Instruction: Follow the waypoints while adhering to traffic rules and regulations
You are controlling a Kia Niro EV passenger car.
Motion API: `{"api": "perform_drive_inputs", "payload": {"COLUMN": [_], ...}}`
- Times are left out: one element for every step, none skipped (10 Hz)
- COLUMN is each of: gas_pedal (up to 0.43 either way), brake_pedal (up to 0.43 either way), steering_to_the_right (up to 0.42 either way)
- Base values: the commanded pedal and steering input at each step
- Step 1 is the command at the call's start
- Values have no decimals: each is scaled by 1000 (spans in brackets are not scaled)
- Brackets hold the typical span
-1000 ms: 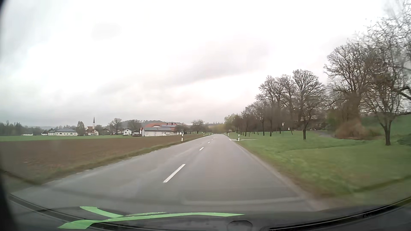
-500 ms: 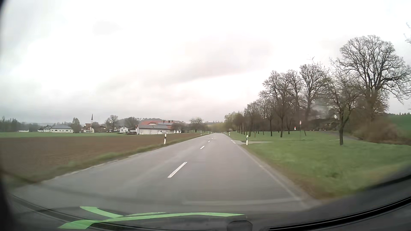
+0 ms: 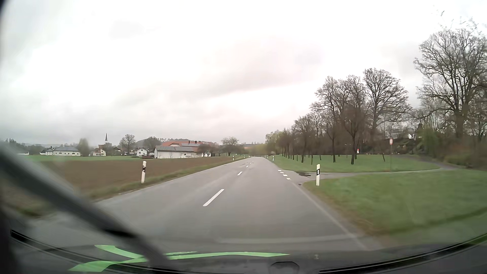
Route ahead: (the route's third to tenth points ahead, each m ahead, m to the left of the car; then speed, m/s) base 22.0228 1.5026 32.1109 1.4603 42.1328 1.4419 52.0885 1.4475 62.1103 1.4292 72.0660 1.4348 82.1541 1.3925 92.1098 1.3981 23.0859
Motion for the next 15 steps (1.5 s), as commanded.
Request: {"api": "perform_drive_inputs", "payload": {"gas_pedal": [157, 157, 150, 150, 150, 157, 177, 197, 220, 220, 228, 228, 228, 228, 209], "brake_pedal": [0, 0, 0, 0, 0, 0, 0, 0, 0, 0, 0, 0, 0, 0, 0], "steering_to_the_right": [0, 0, 0, 0, 0, 0, 0, 0, 0, 0, 0, 1, 3, 3, 3]}}
